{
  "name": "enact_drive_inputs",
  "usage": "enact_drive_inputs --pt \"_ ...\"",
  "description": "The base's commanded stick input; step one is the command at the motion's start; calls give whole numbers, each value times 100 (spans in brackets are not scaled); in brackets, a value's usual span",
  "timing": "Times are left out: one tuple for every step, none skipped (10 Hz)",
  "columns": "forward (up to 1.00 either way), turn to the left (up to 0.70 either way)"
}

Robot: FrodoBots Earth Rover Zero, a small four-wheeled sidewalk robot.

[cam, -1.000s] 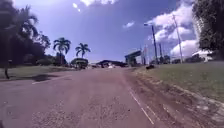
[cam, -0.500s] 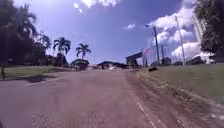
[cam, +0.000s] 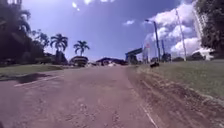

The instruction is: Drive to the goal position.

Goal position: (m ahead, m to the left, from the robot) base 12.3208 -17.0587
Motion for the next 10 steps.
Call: enact_drive_inputs --pt "70 0" --pt "70 0" --pt "70 0" --pt "70 0" --pt "70 0" --pt "70 0" --pt "70 0" --pt "70 0" --pt "70 0" --pt "70 0"
